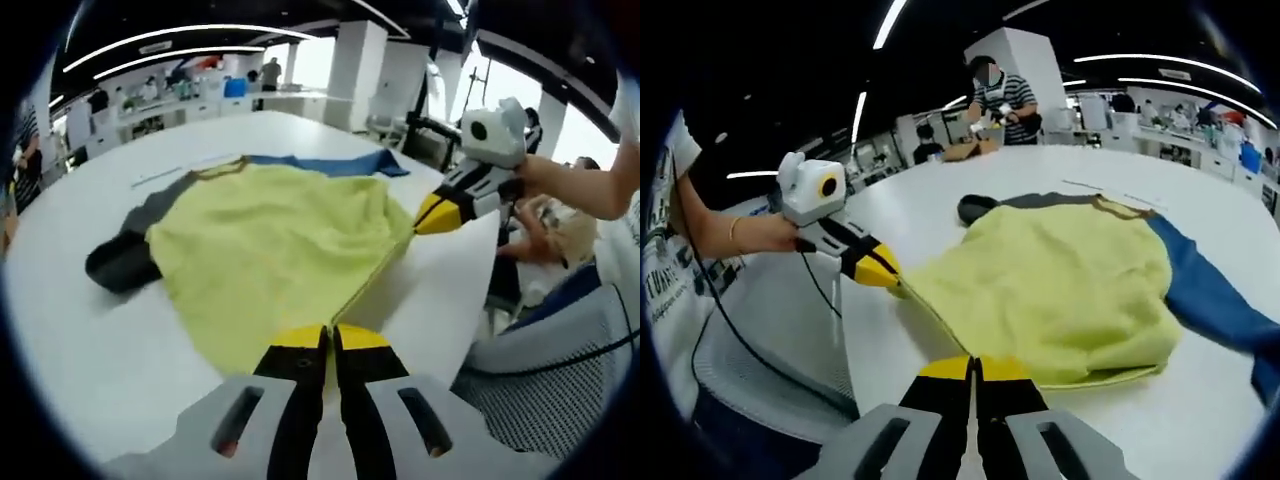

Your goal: Fold the garment on the visible template until the final outline fits inside the template.

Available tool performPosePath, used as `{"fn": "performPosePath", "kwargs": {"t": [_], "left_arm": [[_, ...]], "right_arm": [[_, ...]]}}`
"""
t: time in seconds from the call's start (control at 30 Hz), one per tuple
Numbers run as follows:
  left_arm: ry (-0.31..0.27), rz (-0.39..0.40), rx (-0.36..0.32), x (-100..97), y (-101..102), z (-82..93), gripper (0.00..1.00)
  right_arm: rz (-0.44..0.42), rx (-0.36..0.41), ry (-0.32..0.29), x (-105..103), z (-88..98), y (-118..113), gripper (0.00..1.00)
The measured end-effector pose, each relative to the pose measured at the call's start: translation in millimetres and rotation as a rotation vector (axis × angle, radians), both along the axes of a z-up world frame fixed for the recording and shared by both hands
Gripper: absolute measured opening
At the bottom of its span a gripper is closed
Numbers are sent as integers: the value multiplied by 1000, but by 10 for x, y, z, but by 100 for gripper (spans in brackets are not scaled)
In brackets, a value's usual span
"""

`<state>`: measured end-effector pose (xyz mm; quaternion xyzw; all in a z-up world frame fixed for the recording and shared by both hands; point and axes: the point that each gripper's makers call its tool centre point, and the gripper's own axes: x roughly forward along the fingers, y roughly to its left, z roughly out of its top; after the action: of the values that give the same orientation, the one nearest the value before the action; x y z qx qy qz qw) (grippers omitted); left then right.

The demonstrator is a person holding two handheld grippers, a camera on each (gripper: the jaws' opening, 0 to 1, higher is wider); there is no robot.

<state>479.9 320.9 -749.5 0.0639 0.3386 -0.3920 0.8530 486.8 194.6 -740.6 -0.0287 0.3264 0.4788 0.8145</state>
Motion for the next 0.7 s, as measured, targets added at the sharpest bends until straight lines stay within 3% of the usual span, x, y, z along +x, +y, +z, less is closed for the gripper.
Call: {"fn": "performPosePath", "kwargs": {"t": [0.37, 0.6, 0.7], "left_arm": [[57, 22, 43, -93, 67, -217, 1], [29, 98, -31, -56, 103, -89, 17], [5, 120, -35, -31, 132, -33, 28]], "right_arm": [[3, -30, 28, -98, -210, -28, 0], [-9, -17, 21, -75, -87, -83, 0], [-21, -1, 18, -54, -1, -109, 12]]}}
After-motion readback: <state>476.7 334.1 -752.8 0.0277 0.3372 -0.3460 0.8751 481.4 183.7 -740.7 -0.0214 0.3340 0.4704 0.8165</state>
